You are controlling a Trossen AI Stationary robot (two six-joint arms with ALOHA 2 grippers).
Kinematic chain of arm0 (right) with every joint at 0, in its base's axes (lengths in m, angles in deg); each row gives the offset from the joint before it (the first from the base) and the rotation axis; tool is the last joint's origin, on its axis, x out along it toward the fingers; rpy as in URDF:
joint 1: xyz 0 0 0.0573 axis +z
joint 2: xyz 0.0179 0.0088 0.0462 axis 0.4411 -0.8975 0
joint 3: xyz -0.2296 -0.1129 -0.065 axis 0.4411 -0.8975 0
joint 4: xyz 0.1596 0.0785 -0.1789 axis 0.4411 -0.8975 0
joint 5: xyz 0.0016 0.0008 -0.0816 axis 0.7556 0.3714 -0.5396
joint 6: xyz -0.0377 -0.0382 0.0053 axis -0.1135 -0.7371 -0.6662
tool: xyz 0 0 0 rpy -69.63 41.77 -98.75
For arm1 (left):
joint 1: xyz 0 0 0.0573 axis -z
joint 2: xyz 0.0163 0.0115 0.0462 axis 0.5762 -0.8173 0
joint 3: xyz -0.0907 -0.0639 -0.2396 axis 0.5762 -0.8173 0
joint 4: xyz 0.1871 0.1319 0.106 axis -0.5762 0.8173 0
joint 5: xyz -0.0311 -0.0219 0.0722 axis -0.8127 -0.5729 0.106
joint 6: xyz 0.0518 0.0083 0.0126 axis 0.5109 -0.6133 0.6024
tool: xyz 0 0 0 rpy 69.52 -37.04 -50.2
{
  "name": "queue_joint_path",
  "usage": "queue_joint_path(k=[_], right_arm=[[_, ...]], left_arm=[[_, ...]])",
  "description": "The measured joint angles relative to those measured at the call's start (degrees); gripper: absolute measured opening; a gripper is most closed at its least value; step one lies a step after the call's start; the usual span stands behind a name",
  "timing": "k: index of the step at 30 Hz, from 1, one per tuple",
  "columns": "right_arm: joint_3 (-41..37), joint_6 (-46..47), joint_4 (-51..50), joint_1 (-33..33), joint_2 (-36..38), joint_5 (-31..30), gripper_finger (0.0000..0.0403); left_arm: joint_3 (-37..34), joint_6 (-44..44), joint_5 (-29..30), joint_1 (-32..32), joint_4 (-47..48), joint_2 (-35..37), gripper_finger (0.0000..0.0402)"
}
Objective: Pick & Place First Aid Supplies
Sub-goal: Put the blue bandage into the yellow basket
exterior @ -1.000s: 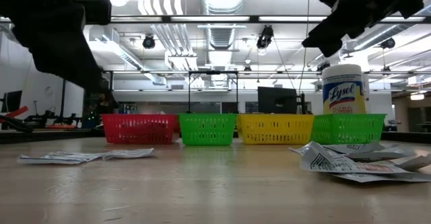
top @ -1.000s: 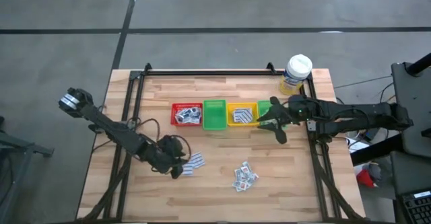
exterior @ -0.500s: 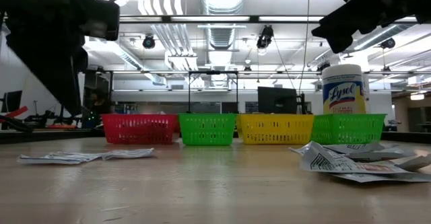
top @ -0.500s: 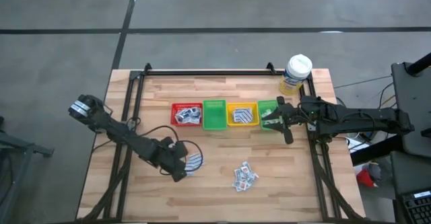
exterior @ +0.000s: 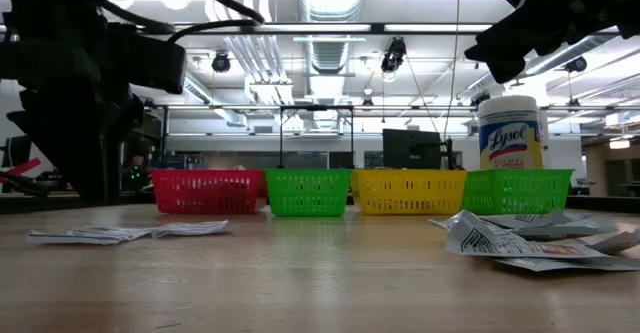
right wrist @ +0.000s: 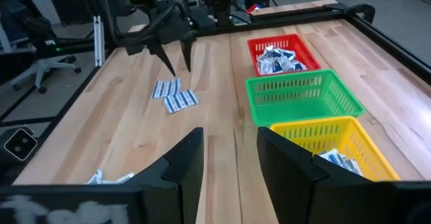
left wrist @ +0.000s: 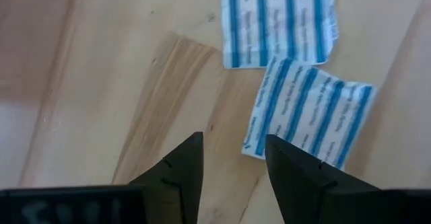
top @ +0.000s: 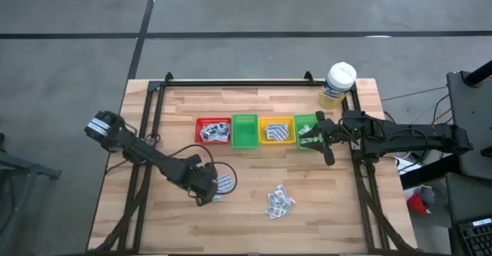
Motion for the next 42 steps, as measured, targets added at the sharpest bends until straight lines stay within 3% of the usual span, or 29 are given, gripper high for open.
queue_joint_path(k=[20,35,42], right_arm=[[-0.35,-0.22,0.0,0.0,-0.04,-0.02,0.0137],[-0.37,-0.2,0.0,0.0,-0.04,-0.04,0.0137],[-0.37,-0.18,-0.02,0.0,-0.04,-0.04,0.0137]], left_arm=[[0.34,-0.34,-2.81,-0.5,-2.08,-7.38,0.0147],[0.1,-2.12,-3.57,-0.5,-2.97,-7.94,0.001],[0.07,-1.98,-5.1,-0.36,-3.03,-7.49,0.0001]])
